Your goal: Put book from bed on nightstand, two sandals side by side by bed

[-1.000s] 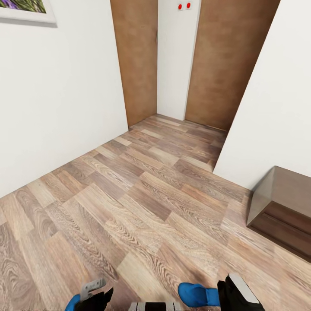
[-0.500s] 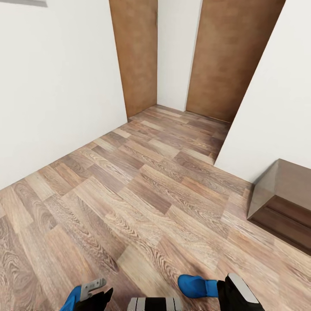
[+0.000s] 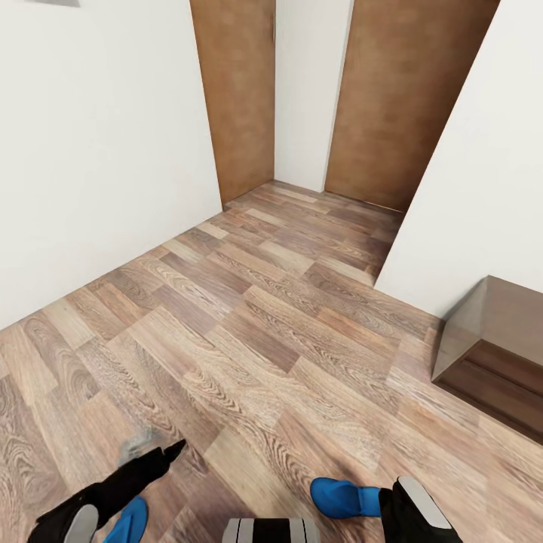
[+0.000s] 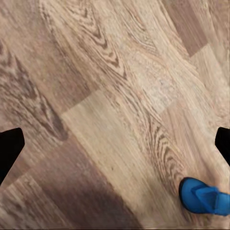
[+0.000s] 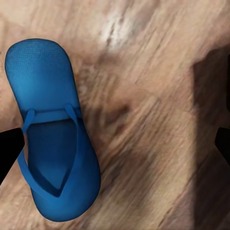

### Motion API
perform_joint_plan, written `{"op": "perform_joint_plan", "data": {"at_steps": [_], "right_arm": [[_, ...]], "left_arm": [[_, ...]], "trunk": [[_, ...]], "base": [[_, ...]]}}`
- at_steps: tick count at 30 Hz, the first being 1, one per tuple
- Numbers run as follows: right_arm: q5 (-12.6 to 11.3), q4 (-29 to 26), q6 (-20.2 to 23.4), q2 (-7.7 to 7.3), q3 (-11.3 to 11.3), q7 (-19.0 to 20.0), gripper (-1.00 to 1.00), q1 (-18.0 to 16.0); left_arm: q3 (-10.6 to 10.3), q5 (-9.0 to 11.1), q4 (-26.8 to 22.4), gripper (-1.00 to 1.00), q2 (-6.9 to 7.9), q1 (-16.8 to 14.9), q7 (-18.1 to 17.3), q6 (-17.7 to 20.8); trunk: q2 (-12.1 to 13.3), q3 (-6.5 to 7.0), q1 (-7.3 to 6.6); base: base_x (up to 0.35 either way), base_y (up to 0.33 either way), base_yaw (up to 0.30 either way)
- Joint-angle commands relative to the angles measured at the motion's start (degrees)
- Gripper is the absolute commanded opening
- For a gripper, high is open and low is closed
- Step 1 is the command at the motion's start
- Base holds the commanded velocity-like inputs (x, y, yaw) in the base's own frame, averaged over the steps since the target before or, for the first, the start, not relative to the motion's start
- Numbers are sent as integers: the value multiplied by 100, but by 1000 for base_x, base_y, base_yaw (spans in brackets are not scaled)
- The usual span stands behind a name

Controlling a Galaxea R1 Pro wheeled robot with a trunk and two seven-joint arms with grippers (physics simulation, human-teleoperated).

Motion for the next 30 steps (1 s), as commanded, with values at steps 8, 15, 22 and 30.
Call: {"op": "perform_joint_plan", "data": {"at_steps": [8,15,22,30], "right_arm": [[-50,-23,-52,-1,3,-8,100,-1],[-49,-33,-48,0,4,-17,100,-1],[-57,-43,69,7,4,-14,100,-1],[-58,-51,106,7,1,-10,100,-1]], "left_arm": [[119,1409,-79,100,774,-2,-813,483],[148,1639,663,100,1232,-2,-2495,516],[148,1650,965,100,1321,-2,-2969,474],[139,1651,982,100,1310,-2,-2994,471]], "trunk": [[-2,-4,-1],[-2,-4,-1],[-2,-4,-1],[-2,-4,-1]], "base": [[0,0,0],[0,0,0],[0,0,0],[0,0,0]]}}
